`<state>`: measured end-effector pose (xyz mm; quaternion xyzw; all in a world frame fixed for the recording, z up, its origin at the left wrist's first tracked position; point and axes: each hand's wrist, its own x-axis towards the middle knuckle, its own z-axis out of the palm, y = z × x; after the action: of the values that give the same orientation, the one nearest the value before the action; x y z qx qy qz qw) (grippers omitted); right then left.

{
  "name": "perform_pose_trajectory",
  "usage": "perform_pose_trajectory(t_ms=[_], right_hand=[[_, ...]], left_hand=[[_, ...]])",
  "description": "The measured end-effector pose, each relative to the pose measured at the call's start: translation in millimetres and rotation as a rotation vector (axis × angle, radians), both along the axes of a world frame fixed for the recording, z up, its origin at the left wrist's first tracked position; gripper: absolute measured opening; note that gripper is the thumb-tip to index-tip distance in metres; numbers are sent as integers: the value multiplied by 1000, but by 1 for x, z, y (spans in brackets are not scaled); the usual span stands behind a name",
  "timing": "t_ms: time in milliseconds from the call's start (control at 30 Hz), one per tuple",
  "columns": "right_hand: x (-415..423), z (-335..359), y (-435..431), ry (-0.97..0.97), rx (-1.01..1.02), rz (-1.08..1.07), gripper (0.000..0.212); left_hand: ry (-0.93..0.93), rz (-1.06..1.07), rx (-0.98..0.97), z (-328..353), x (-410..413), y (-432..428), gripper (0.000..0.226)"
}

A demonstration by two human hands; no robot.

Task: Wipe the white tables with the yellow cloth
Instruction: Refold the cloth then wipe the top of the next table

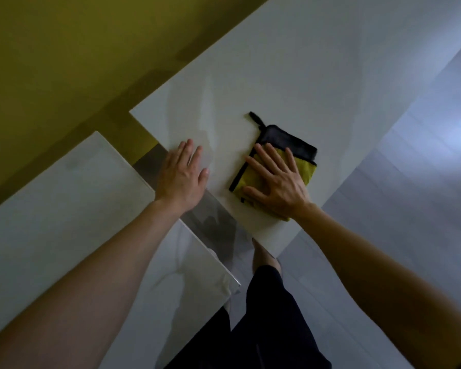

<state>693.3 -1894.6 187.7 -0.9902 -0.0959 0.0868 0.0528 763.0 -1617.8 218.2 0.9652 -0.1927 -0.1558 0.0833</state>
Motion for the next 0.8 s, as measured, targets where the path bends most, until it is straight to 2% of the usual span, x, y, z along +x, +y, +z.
perform_pose_trajectory(t_ms=[133,233,267,333,433,500,667,733,800], right_hand=[[-6,7,-33,15,-21,-289,85],[-32,1,15,11,-12,-441,90],[-48,0,37,14,-7,-417,92],[-81,1,63,33,-10,-227,94],[-97,4,40,41,9,-11,92],[-84,3,7,26,3,-64,87],[-35,2,-49,4,-23,-536,88],[-41,0,-27,3,-25,-558,98],[-68,1,12,11,-40,-425,105]], left_hand=[[53,-83,127,-8,-5,-7,93],[30,-109,174,-11,-7,-6,112],[34,-109,172,-11,-7,-6,114],[40,-106,174,-11,-7,-5,116],[13,-98,172,-12,-10,-5,117],[1,-94,170,-12,-8,-3,117],[48,-98,243,-5,-6,-12,116],[98,-96,287,7,-1,-26,117],[130,-77,305,20,9,-45,121]])
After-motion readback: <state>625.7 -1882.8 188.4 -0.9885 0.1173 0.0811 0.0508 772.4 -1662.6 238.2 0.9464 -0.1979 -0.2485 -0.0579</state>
